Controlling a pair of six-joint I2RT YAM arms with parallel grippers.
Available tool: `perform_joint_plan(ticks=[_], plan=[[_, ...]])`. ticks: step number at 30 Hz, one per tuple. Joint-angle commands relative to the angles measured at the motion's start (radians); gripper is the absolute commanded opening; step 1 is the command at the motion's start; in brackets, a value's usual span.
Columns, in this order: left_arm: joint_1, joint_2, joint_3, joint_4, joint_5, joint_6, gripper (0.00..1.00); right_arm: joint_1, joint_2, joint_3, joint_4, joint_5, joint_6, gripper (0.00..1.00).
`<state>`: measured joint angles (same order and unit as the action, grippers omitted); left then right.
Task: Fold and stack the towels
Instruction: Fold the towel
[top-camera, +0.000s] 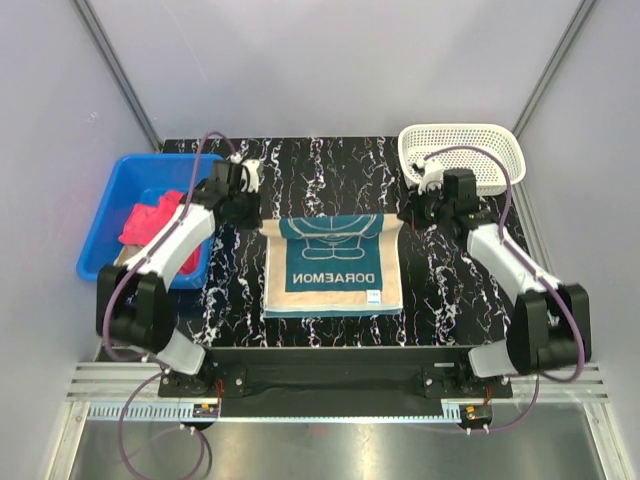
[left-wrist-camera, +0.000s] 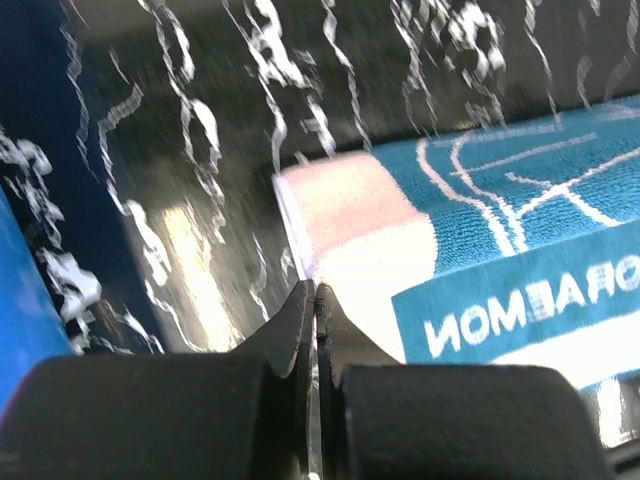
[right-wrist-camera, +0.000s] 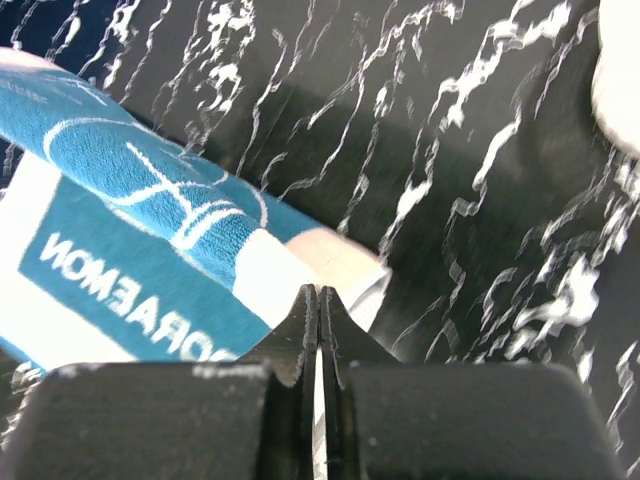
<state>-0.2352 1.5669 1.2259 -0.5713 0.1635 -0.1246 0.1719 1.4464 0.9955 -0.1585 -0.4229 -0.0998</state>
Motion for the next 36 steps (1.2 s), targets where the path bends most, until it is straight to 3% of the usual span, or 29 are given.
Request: perform_joint_plan(ticks=[1, 10, 14, 21, 24, 27, 28, 30, 32, 36], plan=[[-0.036, -0.137, -0.074, 0.001, 0.002, -0.033, 0.0, 0.021, -0.118, -0.05, -0.079, 0.081, 0.119, 0.0], [-0.059, -0.327, -0.296, -0.091, -0.024, -0.102, 0.0, 0.026, -0.306, -0.176, -0.291, 0.165, 0.385, 0.0], [-0.061, -0.312, -0.313, -0.147, 0.037, -0.136, 0.0, 0.04, -0.353, -0.242, -0.323, 0.138, 0.459, 0.0], [-0.062, -0.223, -0.35, -0.229, 0.079, -0.248, 0.01, 0.179, -0.31, -0.216, -0.496, 0.269, 0.6, 0.02], [-0.062, -0.196, -0.367, -0.268, 0.09, -0.268, 0.06, 0.212, -0.264, -0.21, -0.55, 0.323, 0.641, 0.08], [-0.072, -0.183, -0.362, -0.343, 0.0, -0.28, 0.09, 0.224, -0.244, -0.187, -0.611, 0.381, 0.679, 0.16], [-0.072, -0.197, -0.362, -0.354, -0.016, -0.282, 0.12, 0.224, -0.241, -0.178, -0.628, 0.415, 0.683, 0.19], [-0.073, -0.25, -0.345, -0.367, -0.036, -0.296, 0.38, 0.224, -0.244, -0.156, -0.659, 0.464, 0.696, 0.25], [-0.072, -0.28, -0.33, -0.361, -0.035, -0.316, 0.54, 0.224, -0.242, -0.15, -0.652, 0.492, 0.725, 0.28], [-0.078, -0.32, -0.397, -0.224, 0.024, -0.418, 0.61, 0.224, -0.233, -0.198, -0.56, 0.424, 0.782, 0.38]])
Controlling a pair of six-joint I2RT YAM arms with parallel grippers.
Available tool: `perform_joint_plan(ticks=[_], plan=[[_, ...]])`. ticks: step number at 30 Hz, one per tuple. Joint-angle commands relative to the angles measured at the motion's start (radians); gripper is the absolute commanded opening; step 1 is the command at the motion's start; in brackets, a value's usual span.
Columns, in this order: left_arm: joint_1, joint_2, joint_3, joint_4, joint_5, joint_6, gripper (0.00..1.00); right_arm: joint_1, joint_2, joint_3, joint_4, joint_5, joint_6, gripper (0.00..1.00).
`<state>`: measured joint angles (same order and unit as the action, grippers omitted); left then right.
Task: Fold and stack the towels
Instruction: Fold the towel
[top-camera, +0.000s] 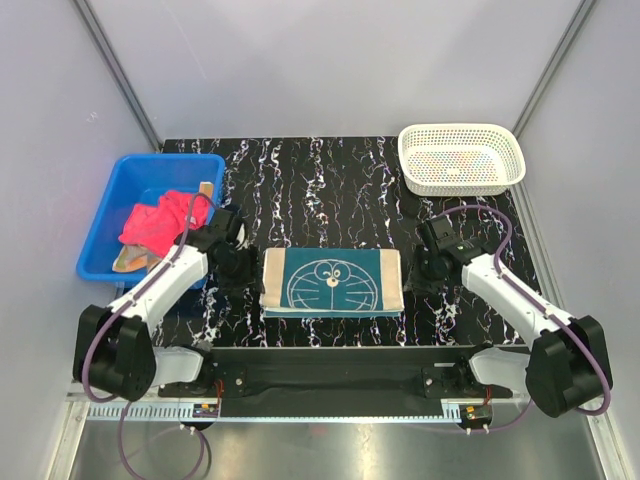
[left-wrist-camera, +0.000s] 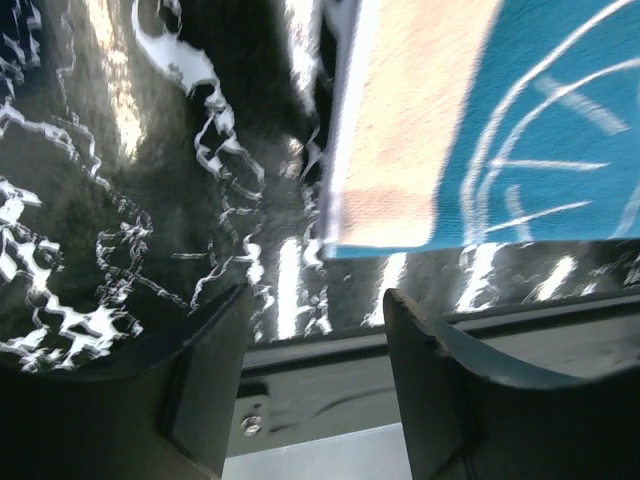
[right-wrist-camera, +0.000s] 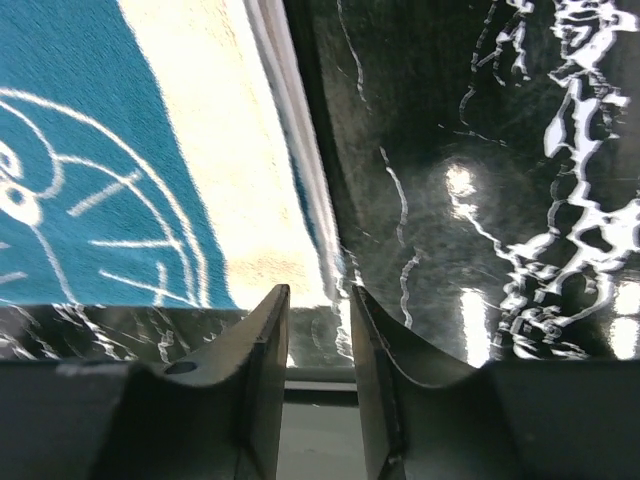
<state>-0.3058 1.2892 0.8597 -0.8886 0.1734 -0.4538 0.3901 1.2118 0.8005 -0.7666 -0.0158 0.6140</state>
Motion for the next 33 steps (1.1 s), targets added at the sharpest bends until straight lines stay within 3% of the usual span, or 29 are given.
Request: perform_joint_plan(ticks=[1, 11, 19, 23, 26, 29, 33], plan=[[-0.009, -0.044, -0.05, 0.117, 0.018, -0.106, 0.61, 0.006, 0.006, -0.026, 0.078, -0.016, 0.09, 0.38], [-0.01, 0.001, -0.228, 0.385, 0.027, -0.235, 0.61, 0.006, 0.005, -0.104, 0.15, -0.022, 0.182, 0.39], [-0.01, -0.014, -0.261, 0.425, 0.014, -0.261, 0.59, 0.016, -0.046, -0.21, 0.21, -0.041, 0.28, 0.39], [-0.01, -0.014, -0.283, 0.456, 0.021, -0.269, 0.53, 0.02, -0.058, -0.239, 0.243, -0.047, 0.302, 0.4], [-0.012, -0.002, -0.286, 0.459, 0.031, -0.27, 0.41, 0.021, -0.081, -0.257, 0.276, -0.05, 0.32, 0.4], [-0.012, -0.005, -0.283, 0.448, 0.031, -0.27, 0.36, 0.018, -0.095, -0.265, 0.289, -0.058, 0.334, 0.4], [-0.012, -0.025, -0.269, 0.424, 0.02, -0.272, 0.38, 0.021, -0.129, -0.267, 0.286, -0.039, 0.348, 0.4]])
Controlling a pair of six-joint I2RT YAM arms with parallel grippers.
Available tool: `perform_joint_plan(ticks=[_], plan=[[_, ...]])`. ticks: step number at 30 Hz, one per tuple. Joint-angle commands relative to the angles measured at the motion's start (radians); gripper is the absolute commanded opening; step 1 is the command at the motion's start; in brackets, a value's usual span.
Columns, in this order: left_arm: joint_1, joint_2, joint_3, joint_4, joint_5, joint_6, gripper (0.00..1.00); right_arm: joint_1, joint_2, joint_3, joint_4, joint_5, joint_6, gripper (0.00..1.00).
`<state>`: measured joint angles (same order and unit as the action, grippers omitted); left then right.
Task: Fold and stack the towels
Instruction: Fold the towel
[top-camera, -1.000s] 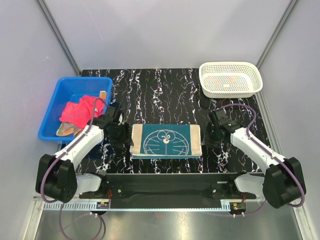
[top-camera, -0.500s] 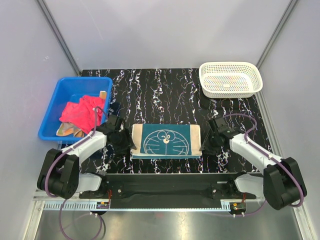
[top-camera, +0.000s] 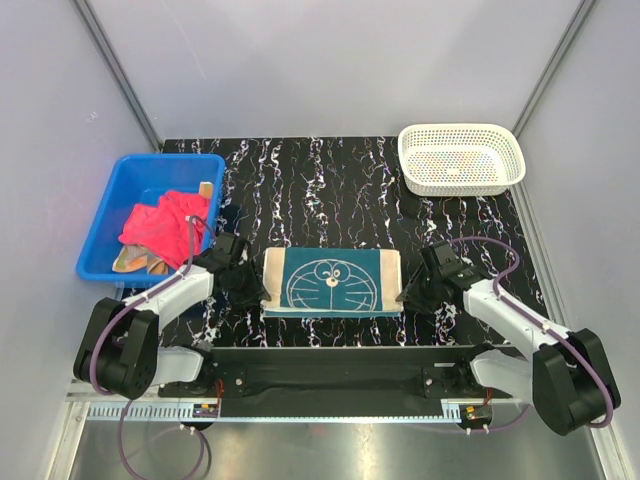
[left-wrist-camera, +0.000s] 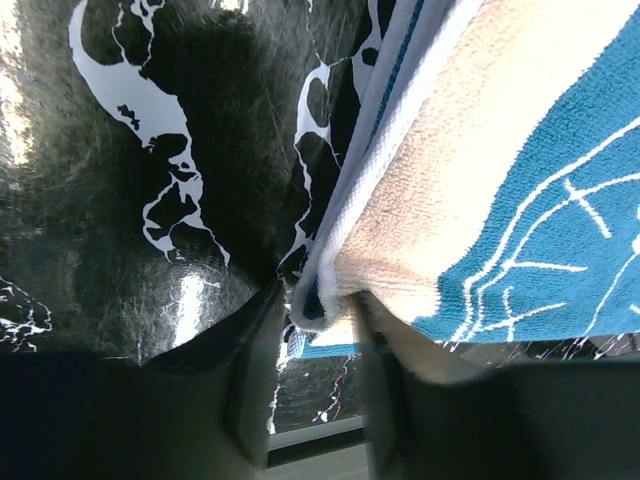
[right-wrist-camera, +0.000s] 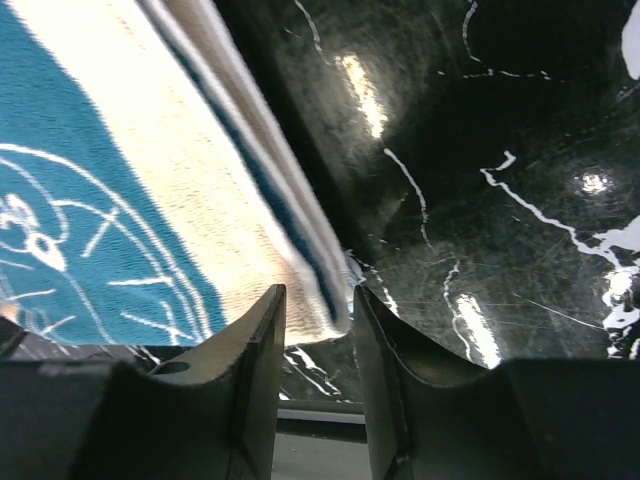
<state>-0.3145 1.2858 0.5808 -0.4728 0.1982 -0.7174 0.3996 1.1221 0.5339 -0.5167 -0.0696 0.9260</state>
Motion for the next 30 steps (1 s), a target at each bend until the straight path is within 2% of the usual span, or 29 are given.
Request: perform_joint_plan(ticks=[1, 6, 10, 11, 14, 15, 20, 21, 23, 30], plan=[[-0.003, -0.026, 0.013, 0.002, -0.011, -0.008, 0.47, 0.012, -0.047, -0.009, 0.044, 0.022, 0.043, 0.39], [-0.006, -0.042, 0.019, -0.004, -0.003, -0.005, 0.49, 0.012, -0.032, -0.031, 0.087, 0.005, 0.054, 0.38], [-0.005, -0.039, 0.011, 0.005, 0.009, -0.01, 0.43, 0.012, -0.028, -0.034, 0.096, 0.007, 0.057, 0.36], [-0.006, -0.039, 0.008, 0.006, 0.012, -0.011, 0.38, 0.013, -0.031, -0.035, 0.095, 0.007, 0.059, 0.36], [-0.008, -0.046, 0.007, 0.003, 0.014, -0.014, 0.24, 0.013, -0.042, -0.038, 0.093, 0.011, 0.057, 0.26], [-0.008, -0.049, 0.011, 0.0, 0.014, -0.016, 0.21, 0.013, -0.047, -0.041, 0.095, 0.011, 0.057, 0.19], [-0.011, -0.08, 0.036, -0.047, 0.017, -0.022, 0.1, 0.012, -0.064, -0.051, 0.104, 0.011, 0.053, 0.01], [-0.009, -0.088, 0.04, -0.052, 0.018, -0.022, 0.04, 0.013, -0.067, -0.051, 0.101, 0.011, 0.05, 0.0], [-0.009, -0.114, 0.05, -0.07, 0.02, -0.02, 0.0, 0.013, -0.074, -0.051, 0.098, 0.013, 0.045, 0.0], [-0.011, -0.149, 0.105, -0.133, 0.041, -0.028, 0.0, 0.013, -0.081, 0.046, -0.012, 0.04, -0.018, 0.0]])
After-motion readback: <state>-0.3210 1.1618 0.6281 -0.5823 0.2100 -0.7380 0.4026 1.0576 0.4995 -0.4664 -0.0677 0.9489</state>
